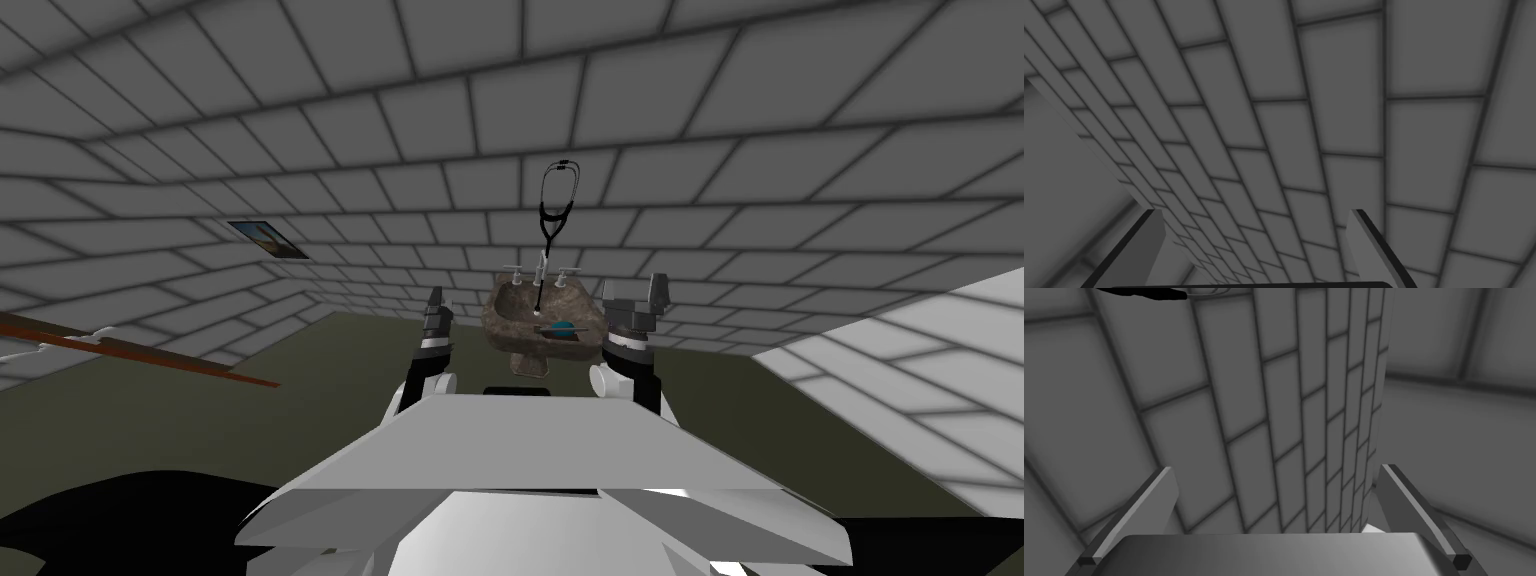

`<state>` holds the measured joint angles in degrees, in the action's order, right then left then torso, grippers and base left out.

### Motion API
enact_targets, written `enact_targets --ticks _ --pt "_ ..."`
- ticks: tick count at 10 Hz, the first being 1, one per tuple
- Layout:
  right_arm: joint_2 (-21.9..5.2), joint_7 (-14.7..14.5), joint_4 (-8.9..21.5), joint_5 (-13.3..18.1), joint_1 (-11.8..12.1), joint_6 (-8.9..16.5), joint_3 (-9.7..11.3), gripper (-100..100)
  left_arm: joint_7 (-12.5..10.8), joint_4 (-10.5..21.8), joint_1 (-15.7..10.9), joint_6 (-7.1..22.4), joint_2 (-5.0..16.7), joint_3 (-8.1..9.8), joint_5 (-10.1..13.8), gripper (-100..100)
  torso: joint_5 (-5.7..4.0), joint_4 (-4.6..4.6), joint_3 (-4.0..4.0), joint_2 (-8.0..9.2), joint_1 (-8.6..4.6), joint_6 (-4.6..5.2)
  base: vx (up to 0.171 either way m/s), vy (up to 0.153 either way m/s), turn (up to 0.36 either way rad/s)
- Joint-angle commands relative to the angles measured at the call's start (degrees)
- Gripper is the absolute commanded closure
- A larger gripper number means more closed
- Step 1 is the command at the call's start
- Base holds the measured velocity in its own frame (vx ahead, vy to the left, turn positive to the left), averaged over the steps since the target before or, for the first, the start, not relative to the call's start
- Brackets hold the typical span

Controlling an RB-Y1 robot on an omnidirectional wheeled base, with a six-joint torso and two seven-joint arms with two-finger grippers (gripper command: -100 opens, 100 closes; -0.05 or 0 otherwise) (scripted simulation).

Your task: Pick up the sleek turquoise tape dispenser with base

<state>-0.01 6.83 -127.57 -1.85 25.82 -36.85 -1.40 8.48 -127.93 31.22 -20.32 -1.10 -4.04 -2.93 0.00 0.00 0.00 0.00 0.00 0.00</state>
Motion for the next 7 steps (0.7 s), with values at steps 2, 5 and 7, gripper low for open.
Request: enact_targets --ticks 2,5,7 --pt "-3.4 -0.5 0.9 2.8 0.5 -1.1 0.9 -100 0.0 0.0 0.0 0.0 0.0 0.0 0.0 0 0.0 0.02 0.07 0.13 -0.01 0.0 -0.066 -0.002 0.022" --pt "-6.2 -1.1 2.2 6.8 1.1 -2.5 1.8 -100 0.0 0.0 0.0 0.0 0.0 0.0 0.0 0 -0.01 0.13 0.35 0.61 -0.02 0.0 -0.147 -0.002 0.026" --pt "-9.0 -2.0 3.9 10.7 1.8 -4.3 2.6 -100 0.0 0.0 0.0 0.0 0.0 0.0 0.0 0 0.0 0.13 0.33 0.58 0.0 0.0 -0.177 0.002 0.047"
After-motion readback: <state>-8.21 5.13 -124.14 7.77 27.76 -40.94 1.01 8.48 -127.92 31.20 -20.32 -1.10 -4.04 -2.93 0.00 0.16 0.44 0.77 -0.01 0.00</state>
